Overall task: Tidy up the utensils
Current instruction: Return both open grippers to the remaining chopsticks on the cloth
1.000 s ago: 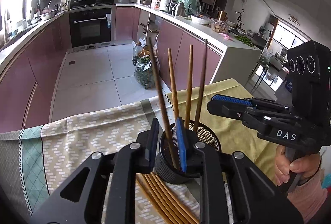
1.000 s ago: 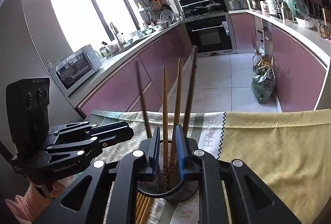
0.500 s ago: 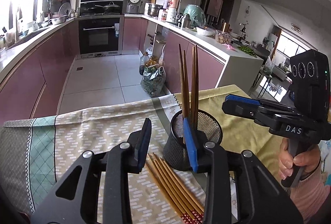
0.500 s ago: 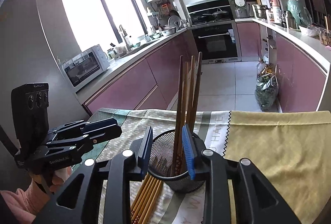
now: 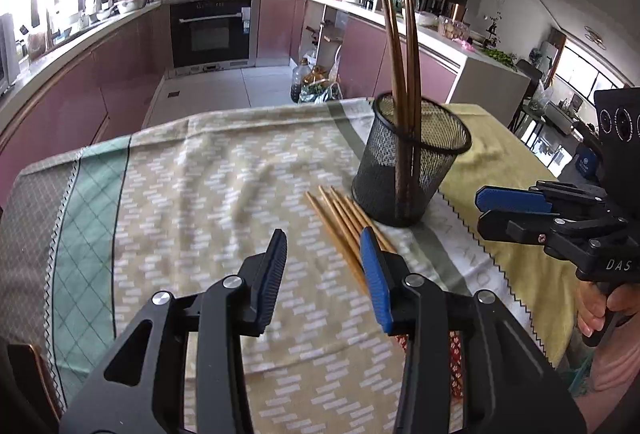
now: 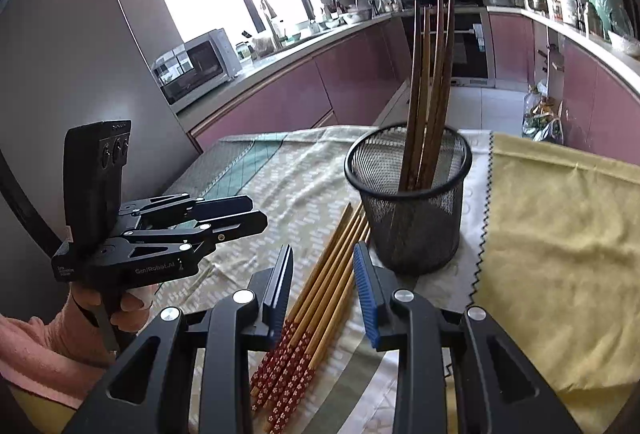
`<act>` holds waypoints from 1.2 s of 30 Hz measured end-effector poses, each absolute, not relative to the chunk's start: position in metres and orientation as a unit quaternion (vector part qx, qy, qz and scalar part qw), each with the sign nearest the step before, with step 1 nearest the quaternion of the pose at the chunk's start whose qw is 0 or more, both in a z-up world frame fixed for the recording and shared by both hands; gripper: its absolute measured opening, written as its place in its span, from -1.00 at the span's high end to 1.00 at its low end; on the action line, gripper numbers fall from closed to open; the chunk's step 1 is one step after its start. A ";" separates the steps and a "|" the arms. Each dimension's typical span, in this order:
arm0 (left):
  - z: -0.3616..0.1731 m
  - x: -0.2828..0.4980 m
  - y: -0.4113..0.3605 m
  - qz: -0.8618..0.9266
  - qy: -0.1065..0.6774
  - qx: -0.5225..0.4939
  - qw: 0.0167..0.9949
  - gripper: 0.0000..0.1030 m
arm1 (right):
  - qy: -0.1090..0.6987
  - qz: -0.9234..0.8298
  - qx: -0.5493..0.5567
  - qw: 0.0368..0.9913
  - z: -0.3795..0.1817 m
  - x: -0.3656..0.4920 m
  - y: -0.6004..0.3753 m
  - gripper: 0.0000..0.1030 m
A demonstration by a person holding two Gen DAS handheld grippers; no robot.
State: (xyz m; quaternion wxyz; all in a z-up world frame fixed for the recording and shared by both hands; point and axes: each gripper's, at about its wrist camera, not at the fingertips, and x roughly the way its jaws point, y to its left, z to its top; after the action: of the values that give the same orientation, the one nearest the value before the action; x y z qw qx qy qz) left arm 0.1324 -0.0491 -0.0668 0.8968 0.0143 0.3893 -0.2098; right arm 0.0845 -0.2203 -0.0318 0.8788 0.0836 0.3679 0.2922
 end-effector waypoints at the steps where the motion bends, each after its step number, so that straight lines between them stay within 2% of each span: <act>1: -0.075 0.132 -0.050 -0.208 0.397 0.014 0.894 0.26 | 0.376 0.292 0.086 0.875 -0.037 0.085 -0.218 0.43; 9: -0.109 0.122 -0.056 -0.211 0.426 0.019 0.880 0.26 | 0.414 0.280 0.086 0.862 -0.069 0.082 -0.207 0.43; 36: -0.119 0.131 -0.090 -0.212 0.446 0.060 0.868 0.22 | 0.424 0.267 0.095 0.860 -0.087 0.077 -0.204 0.43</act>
State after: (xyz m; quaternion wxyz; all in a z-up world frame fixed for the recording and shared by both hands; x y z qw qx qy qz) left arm 0.1313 -0.0905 -0.1185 0.8675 0.0597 0.4458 -0.2124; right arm 0.0765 -0.2045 -0.0865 0.8601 0.0950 0.4240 0.2672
